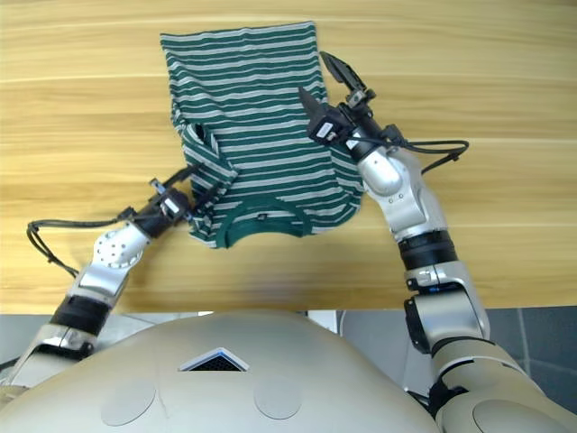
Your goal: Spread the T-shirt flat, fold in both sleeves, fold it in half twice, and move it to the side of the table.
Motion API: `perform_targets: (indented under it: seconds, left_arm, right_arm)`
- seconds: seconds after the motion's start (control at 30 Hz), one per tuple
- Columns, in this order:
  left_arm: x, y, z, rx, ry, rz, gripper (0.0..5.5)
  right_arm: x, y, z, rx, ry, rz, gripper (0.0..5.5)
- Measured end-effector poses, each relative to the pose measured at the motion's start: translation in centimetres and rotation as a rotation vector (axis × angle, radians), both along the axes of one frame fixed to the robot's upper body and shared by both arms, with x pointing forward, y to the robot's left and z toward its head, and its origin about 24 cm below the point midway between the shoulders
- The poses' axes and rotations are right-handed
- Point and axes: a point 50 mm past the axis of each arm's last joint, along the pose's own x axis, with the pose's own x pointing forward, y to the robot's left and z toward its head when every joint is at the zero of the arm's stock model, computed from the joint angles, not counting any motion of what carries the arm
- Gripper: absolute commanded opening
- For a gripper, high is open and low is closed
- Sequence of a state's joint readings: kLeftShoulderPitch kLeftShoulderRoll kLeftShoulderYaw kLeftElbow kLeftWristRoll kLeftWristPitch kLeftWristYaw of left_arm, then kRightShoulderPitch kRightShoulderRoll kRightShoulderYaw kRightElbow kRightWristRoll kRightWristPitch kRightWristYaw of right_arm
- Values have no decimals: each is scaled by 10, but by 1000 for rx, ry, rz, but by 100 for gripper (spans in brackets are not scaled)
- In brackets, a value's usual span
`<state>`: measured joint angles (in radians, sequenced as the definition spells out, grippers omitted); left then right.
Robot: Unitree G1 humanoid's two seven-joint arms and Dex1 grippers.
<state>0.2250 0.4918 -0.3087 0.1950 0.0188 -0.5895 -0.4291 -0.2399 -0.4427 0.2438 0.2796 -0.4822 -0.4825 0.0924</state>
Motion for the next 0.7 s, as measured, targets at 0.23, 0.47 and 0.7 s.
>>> perform_targets:
  seconds: [0.23,0.47,0.7]
  left_arm:
    - [-26,-10,1,-122,130,-132,215]
    - [-19,-4,-7,-53,138,-110,215]
    - [-9,27,-3,116,65,-42,215]
  right_arm:
    - [0,1,0,-7,-4,1,299]
    - [0,1,5,-10,-24,7,299]
    - [0,-1,16,-20,-60,2,299]
